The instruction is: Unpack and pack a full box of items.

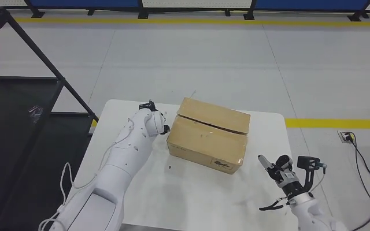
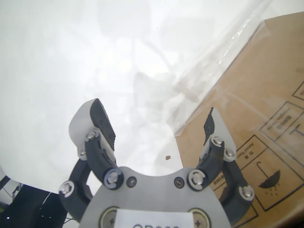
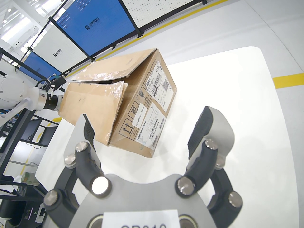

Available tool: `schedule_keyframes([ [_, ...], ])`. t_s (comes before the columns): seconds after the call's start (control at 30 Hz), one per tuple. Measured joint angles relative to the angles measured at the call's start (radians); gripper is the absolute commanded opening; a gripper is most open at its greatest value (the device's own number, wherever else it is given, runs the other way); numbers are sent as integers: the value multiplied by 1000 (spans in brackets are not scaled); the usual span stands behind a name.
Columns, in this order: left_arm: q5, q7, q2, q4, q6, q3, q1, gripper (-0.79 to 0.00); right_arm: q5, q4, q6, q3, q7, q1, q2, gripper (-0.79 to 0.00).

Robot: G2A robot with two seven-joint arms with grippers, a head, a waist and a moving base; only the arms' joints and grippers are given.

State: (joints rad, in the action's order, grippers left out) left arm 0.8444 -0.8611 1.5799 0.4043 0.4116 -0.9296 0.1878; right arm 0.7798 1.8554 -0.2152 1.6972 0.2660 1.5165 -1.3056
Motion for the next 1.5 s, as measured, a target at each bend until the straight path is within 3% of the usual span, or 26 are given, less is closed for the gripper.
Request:
schedule_keyframes([
  [0.13, -33, 62, 10, -21, -5, -11, 4, -108, 5, -16, -13, 3, -13, 4, 3, 0],
  [0.23, -57, 99, 17, -49, -26, -18, 3, -49, 2, -23, -22, 15, -27, 19, 5, 0],
  [0.53, -109, 199, 29, -118, -95, -40, -1, -77, -10, -37, -47, 28, -51, 43, 11, 0],
  [0.63, -127, 208, 31, -137, -86, -48, -2, -166, -11, -40, -52, 25, -53, 43, 12, 0],
  [0.8, -166, 233, 32, -162, -109, -68, -2, -203, -10, -46, -57, 19, -58, 41, 14, 0],
  [1.03, -191, 267, 36, -184, -135, -80, -2, -400, -11, -53, -66, 34, -77, 64, 19, 0],
  [1.5, -194, 293, 56, -212, -116, -76, -3, -477, -41, -66, -92, 75, -113, 112, 26, 0],
])
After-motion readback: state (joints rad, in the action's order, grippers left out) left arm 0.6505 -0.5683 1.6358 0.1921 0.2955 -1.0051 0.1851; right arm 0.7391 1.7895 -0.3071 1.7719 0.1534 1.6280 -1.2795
